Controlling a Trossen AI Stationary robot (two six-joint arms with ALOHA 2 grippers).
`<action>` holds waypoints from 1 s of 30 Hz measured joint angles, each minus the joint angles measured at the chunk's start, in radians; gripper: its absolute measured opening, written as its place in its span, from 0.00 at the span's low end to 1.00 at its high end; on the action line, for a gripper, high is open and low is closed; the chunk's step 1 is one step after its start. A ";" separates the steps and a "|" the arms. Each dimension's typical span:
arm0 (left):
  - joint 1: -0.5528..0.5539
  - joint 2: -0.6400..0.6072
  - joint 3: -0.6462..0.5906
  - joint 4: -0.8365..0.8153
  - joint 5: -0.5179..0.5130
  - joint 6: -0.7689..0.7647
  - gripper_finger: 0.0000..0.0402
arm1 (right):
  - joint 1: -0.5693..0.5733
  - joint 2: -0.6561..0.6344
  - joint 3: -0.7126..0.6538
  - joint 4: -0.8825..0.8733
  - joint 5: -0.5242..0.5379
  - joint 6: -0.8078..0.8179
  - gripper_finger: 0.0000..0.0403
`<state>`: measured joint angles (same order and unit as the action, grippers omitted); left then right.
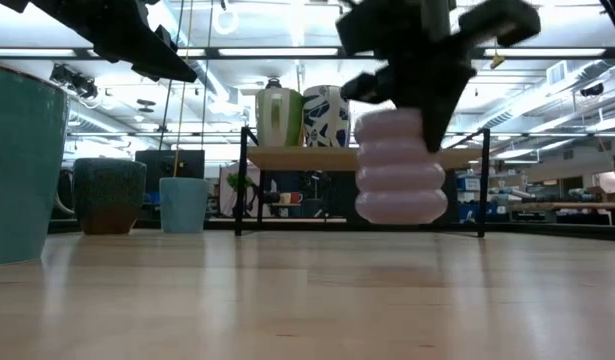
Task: Place coffee mugs
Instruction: Put the purple mug on the shelf
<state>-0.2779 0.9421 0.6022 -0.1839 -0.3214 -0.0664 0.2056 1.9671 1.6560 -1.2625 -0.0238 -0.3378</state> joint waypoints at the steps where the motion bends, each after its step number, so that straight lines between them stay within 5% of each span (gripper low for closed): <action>1: 0.000 0.000 0.000 0.000 0.000 0.001 0.27 | -0.011 0.000 -0.010 -0.004 -0.002 -0.027 0.11; 20: 0.000 0.000 0.000 -0.001 -0.002 0.026 0.27 | -0.125 -0.071 -0.201 0.163 -0.007 -0.324 0.11; 30: 0.000 0.000 0.000 -0.001 -0.100 0.027 0.27 | -0.152 -0.126 -0.261 0.178 -0.002 -0.390 0.13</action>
<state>-0.2783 0.9421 0.6022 -0.1848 -0.4210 -0.0395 0.0532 1.8408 1.3945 -1.0843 -0.0261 -0.7278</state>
